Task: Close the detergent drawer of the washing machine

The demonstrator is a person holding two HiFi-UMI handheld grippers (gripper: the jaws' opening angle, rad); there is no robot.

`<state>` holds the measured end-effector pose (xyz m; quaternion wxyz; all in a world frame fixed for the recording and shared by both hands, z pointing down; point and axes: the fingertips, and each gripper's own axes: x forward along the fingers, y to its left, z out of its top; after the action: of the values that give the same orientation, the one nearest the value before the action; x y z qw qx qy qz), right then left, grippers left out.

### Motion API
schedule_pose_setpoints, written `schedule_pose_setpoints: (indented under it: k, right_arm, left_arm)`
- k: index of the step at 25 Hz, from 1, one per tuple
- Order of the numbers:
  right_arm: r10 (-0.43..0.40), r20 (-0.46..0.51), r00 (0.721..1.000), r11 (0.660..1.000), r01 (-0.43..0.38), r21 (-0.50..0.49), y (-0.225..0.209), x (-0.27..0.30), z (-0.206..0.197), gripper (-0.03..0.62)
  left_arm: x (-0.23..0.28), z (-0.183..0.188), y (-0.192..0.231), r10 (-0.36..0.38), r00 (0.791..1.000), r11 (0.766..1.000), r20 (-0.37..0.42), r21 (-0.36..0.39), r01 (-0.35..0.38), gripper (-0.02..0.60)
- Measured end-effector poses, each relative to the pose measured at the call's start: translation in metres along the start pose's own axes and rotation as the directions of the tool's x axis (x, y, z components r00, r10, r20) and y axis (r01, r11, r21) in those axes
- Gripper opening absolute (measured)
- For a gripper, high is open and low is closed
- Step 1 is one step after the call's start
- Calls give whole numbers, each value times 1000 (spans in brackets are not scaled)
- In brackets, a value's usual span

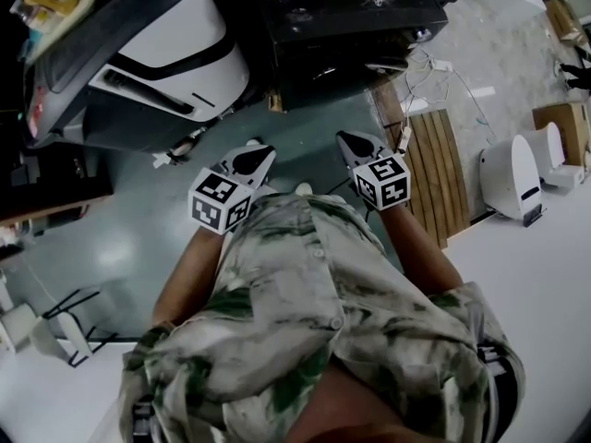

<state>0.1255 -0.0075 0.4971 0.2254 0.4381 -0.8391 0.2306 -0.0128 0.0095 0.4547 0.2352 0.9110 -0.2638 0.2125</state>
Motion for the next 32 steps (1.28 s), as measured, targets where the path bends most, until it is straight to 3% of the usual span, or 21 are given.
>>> schedule_pose_setpoints:
  k: [10, 32]
  right_arm:
    - [9, -13, 1000, 998, -10, -59, 16, -20, -5, 21]
    - [39, 17, 999, 997, -38, -70, 25, -35, 4, 21]
  left_arm:
    - [-5, -7, -10, 7, 1000, 1000, 2, -4, -7, 25]
    - [-2, -10, -20, 4, 1000, 1000, -9, 9, -4, 25]
